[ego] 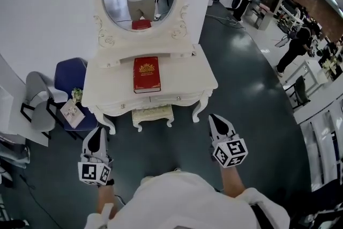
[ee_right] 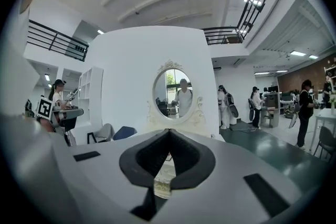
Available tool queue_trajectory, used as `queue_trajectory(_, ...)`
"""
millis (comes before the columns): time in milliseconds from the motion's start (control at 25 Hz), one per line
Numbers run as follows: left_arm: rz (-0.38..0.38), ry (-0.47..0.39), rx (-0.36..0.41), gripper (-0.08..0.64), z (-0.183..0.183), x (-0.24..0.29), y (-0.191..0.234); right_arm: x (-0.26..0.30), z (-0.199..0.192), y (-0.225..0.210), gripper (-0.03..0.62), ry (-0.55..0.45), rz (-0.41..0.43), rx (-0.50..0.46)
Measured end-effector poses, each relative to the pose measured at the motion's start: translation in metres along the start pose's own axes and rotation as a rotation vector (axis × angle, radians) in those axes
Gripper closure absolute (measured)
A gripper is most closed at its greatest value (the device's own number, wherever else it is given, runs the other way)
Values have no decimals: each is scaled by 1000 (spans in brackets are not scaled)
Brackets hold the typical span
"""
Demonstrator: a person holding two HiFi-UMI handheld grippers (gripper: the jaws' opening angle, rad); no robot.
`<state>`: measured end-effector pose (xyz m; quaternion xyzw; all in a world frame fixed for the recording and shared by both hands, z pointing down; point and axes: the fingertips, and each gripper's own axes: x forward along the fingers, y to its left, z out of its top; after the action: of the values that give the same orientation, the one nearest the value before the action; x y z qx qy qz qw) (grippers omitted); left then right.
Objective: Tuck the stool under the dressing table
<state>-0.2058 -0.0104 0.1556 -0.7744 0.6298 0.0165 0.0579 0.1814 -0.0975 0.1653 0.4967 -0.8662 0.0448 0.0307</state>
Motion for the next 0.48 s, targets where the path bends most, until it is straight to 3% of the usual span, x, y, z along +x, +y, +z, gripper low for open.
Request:
queue_trajectory(200, 34, 11, -35, 545, -10, -1, 5, -1, -14, -7, 592, 15, -40, 12)
queue_trajectory(480, 27, 23, -28, 545, -12, -3, 0, 11, -14, 4, 592, 0, -10, 88)
